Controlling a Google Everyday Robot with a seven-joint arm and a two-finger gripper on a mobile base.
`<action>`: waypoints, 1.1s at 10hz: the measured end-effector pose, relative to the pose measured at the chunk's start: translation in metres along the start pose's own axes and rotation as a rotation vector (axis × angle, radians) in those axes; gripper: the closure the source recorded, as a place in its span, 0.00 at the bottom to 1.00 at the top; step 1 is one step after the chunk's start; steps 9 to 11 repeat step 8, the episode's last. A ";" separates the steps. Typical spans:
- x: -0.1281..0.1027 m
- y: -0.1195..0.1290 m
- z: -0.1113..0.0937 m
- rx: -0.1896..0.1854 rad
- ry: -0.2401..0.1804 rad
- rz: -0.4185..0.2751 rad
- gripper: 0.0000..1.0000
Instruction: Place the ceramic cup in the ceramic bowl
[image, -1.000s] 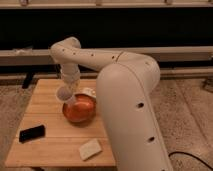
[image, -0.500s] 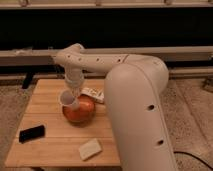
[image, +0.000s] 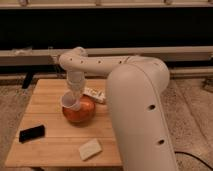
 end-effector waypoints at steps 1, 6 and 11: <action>-0.001 0.001 0.000 -0.002 -0.002 -0.003 0.10; 0.000 -0.001 -0.001 0.001 -0.007 -0.008 0.06; -0.001 -0.001 -0.007 0.001 -0.014 -0.011 0.06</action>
